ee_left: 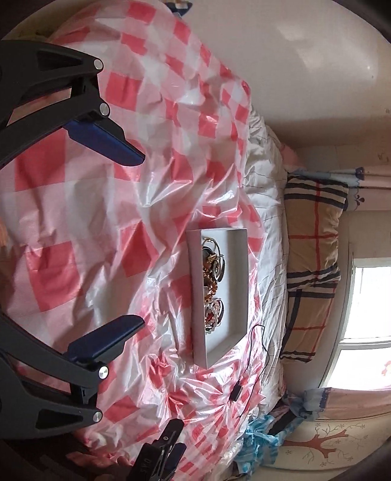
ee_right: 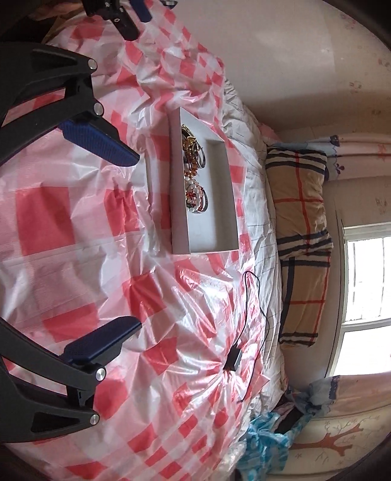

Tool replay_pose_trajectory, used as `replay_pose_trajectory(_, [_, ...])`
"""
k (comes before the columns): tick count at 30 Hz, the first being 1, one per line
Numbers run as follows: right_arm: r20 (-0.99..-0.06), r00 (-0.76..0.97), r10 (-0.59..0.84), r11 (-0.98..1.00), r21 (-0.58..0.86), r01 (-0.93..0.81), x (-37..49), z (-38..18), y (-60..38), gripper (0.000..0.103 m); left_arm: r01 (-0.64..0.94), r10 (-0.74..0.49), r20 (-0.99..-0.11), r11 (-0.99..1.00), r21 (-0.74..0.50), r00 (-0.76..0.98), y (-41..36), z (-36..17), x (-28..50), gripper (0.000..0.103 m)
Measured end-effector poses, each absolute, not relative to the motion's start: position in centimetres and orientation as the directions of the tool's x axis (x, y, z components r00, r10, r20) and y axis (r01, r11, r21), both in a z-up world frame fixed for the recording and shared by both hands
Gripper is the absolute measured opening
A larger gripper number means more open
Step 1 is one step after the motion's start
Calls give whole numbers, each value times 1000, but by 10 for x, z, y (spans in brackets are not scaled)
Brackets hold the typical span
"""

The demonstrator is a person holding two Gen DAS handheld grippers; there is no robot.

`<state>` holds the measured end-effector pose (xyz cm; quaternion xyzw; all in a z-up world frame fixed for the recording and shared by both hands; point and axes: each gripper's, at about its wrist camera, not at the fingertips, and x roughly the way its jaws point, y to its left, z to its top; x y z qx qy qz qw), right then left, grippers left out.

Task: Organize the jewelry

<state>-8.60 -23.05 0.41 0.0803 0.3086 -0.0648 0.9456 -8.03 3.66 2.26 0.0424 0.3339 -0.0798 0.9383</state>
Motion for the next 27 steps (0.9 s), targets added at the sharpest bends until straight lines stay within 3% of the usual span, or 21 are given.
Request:
replay_pose_trajectory(6, [-635,771,-46,979,126,162,-128,13,-226,96,182,-123,-624,983,31,771,42,37,-129,95])
replay_pose_trajectory(11, [-621,775,-118,992,-43,117,-159,21,-196,96,198,-96,-624,975,97,775,35,38,-163,95])
replay_pose_trajectory(17, [-616,775,-141,989,-61,131,-175,13,-191,96,181,-55,-626,973,140,778,29,31,-171,95])
replay_pose_trajectory(22, [-604,773,-196,980,-142,138,-171,10,-179,96,155,-68,-637,985,82,768,40,30,-164,95])
replay_pose_trajectory(27, [-589,779,-214,975,-173,137,-171,10,-174,96,153,-50,-643,982,106,764,34,28,-163,95])
